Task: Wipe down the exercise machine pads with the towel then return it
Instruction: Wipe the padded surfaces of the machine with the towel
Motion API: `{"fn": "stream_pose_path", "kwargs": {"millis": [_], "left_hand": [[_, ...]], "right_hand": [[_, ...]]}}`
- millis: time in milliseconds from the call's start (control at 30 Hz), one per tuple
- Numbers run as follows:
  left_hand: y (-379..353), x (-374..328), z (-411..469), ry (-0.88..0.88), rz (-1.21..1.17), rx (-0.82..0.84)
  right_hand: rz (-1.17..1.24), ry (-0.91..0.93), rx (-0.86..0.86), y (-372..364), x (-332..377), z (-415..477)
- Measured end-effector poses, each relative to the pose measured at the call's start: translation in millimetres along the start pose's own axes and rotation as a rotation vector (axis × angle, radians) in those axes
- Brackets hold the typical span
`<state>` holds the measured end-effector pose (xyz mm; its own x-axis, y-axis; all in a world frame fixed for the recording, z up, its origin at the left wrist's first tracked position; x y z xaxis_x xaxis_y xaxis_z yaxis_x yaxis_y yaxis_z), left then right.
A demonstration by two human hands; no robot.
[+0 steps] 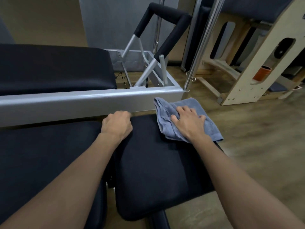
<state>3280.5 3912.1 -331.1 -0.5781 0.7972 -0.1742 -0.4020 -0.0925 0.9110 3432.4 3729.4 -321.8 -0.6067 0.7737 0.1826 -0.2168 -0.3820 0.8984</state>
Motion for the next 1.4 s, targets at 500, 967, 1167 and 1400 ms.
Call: {"fn": "stream_pose_path", "kwargs": {"millis": [500,967,1167,1400], "left_hand": [[9.8,-2.3,-6.5,0.062,-0.111,-0.028],[4.9,11.7,9.0,0.214,-0.195,0.055],[10.1,19.2,-1.8,0.093,-0.232,0.143],[32.3,33.3,-25.1,0.038,-0.215,0.158]], "right_hand": [[-0.168,-0.061,-0.004,61.4,-16.4,-123.3],[0.043,0.097,0.055,-31.5,81.3,23.2],[0.214,0.197,0.043,4.5,79.7,-63.5],[0.236,0.334,0.074,48.2,84.8,-172.5]]}}
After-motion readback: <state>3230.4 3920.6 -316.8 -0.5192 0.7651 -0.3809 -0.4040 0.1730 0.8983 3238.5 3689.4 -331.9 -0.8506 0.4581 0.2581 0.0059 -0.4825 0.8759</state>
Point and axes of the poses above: each hand's wrist, its own z-axis towards the middle knuckle, its own y-axis out of the back of the hand, x = y × z, the point moved 1 cm from there along z, towards the middle knuckle, and after that the axes turned 14 degrees about -x, right-handed, at the moved point
